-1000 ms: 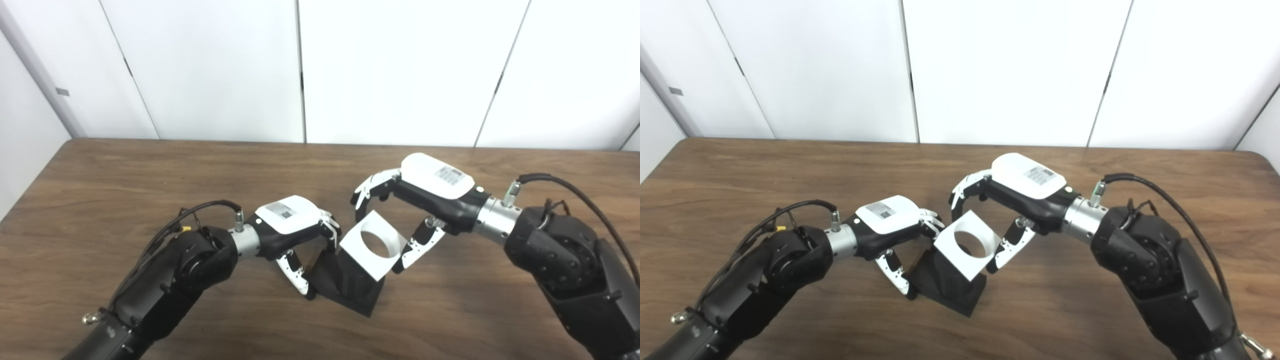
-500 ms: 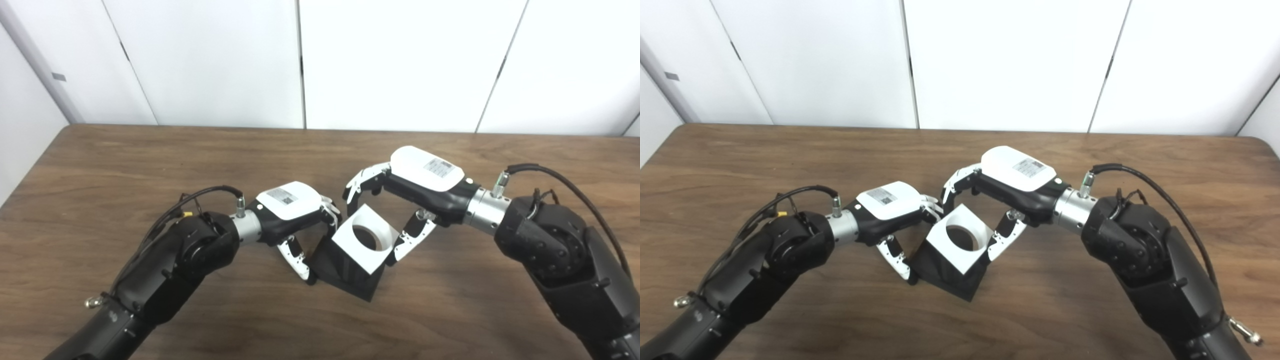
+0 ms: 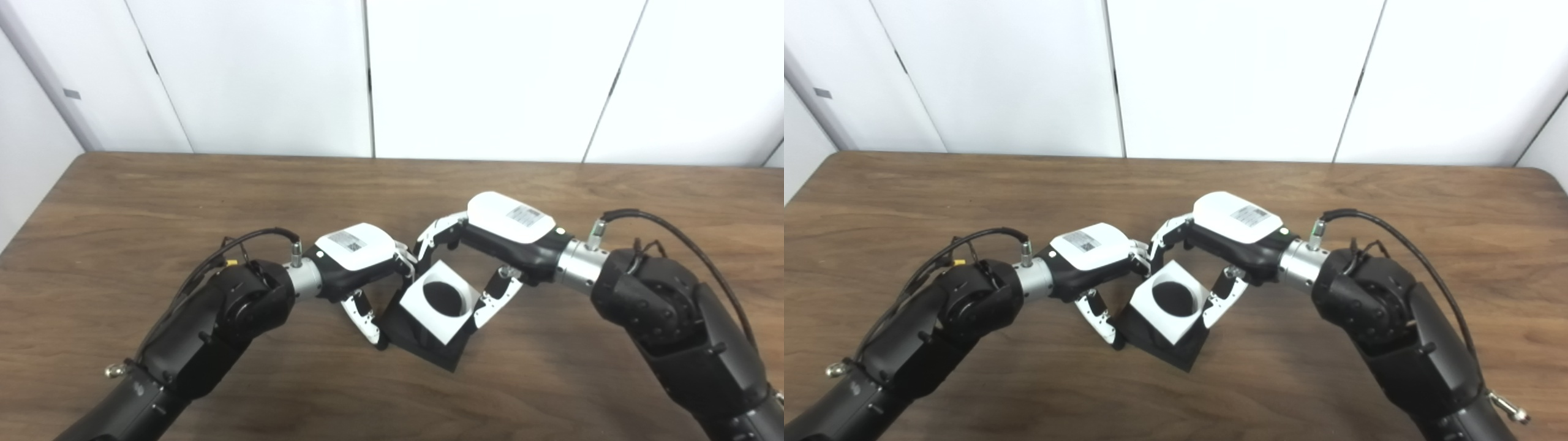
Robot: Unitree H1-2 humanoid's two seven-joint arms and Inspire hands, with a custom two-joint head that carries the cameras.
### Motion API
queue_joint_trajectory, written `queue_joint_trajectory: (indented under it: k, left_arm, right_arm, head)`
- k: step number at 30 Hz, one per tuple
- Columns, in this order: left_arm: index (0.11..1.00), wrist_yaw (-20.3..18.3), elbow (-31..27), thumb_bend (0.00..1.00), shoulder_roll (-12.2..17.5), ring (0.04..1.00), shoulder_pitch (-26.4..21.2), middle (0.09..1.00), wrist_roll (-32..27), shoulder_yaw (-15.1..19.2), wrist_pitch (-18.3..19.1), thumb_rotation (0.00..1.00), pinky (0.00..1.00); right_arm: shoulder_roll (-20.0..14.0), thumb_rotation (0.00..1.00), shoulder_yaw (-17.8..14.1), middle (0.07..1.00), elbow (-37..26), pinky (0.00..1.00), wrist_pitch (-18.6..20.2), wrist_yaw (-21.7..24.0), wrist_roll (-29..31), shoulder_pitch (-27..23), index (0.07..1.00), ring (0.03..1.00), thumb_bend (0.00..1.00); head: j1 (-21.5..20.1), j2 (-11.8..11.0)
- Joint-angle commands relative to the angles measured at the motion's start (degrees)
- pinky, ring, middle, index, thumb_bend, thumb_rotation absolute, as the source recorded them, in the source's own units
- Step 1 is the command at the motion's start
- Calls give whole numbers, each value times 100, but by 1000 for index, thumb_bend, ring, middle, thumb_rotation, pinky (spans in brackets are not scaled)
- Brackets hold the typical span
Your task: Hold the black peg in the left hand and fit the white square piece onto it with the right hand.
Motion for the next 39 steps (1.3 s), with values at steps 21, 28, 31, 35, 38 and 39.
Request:
queue_joint_trajectory:
  k: [21, 28, 31, 35, 38, 39]
  left_arm:
    - [489, -326, -21, 523, -55, 909, 79, 847, 31, -187, 75, 77, 783]
    - [489, -306, -6, 523, -39, 905, 91, 841, 8, -158, 81, 76, 797]
    - [489, -294, 24, 523, -24, 906, 88, 841, 1, -150, 64, 77, 812]
    - [488, -274, 48, 523, -1, 901, 102, 839, -61, -118, 27, 77, 805]
    - [488, -261, 61, 523, 12, 900, 111, 839, -70, -97, 21, 76, 807]
    - [488, -257, 62, 523, 16, 899, 113, 839, -77, -90, 17, 76, 808]
  right_arm:
    - [-83, 341, 398, 794, -108, 578, 418, 597, -558, -310, 728, 751, 939]
    - [-284, 346, 62, 816, -260, 570, 558, 653, -580, -280, 845, 741, 1000]
    - [-381, 337, -108, 817, -352, 572, 634, 681, -521, -266, 840, 737, 1000]
    - [-522, 307, -295, 818, -485, 583, 785, 705, -453, -242, 831, 742, 1000]
    - [-630, 278, -420, 815, -551, 586, 835, 716, -381, -199, 824, 737, 1000]
    - [-660, 268, -454, 814, -575, 587, 872, 732, -362, -187, 822, 737, 1000]
  head:
    - [-9, 33]
    - [-24, 36]
    - [-33, 38]
    - [-60, 36]
    - [-68, 43]
    - [-73, 46]
